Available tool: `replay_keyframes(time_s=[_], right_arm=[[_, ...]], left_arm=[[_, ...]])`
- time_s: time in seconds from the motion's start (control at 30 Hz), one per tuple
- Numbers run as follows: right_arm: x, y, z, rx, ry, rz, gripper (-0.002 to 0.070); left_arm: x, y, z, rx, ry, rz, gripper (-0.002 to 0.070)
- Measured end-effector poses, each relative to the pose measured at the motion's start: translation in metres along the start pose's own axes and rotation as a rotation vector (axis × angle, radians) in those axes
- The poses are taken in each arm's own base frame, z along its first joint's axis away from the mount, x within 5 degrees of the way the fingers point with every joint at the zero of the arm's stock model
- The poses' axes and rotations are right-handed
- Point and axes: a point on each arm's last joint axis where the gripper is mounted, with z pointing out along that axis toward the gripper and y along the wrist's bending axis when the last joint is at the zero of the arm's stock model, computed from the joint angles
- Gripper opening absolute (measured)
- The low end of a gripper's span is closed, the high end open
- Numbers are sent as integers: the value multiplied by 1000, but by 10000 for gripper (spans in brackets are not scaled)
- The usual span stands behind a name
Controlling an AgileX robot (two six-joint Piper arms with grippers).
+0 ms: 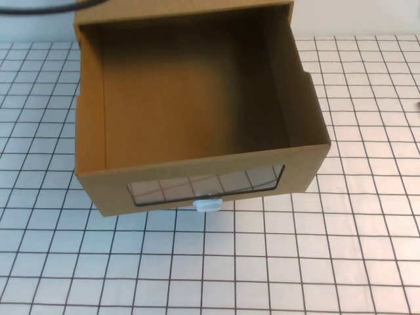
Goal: Open the shoe box
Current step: 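Pull the top drawer of the cardboard box fully open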
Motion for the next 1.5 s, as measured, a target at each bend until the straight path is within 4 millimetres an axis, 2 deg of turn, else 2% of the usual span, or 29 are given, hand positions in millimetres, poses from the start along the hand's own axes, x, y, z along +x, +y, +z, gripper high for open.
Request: replay_keyframes(time_s=[0.13, 0.27, 0.37, 0.43, 0.57, 0.7, 0.8, 0.9, 1.2, 1.5], right_arm=[[21, -24, -31, -66, -58, 109, -13], [57, -25, -50, -109, -127, 192, -13], [88, -16, -57, -147, -175, 222, -13], [110, -11, -60, -163, -214, 237, -13], [147, -2, -65, -179, -307, 259, -13], [173, 4, -66, -195, -416, 285, -13], [186, 8, -63, -206, -484, 307, -13], [196, 11, -52, -213, -504, 326, -13], [218, 18, -11, -211, -416, 349, -13], [219, 17, -6, -202, -442, 358, -13]], left_arm=[[23, -13, -22, -49, 5, -10, -2], [60, -36, -42, -57, -60, -24, -2], [99, -56, -65, -118, -154, -20, -2], [132, -69, -78, -181, -225, -12, -2], [203, -89, -94, -309, -367, -19, -2], [261, -105, -107, -419, -525, -14, -2], [300, -112, -106, -479, -609, -16, -2], [330, -115, -96, -495, -620, -22, -2], [395, -110, -47, -487, -437, -83, -2], [406, -116, -38, -416, -334, -95, -2]])
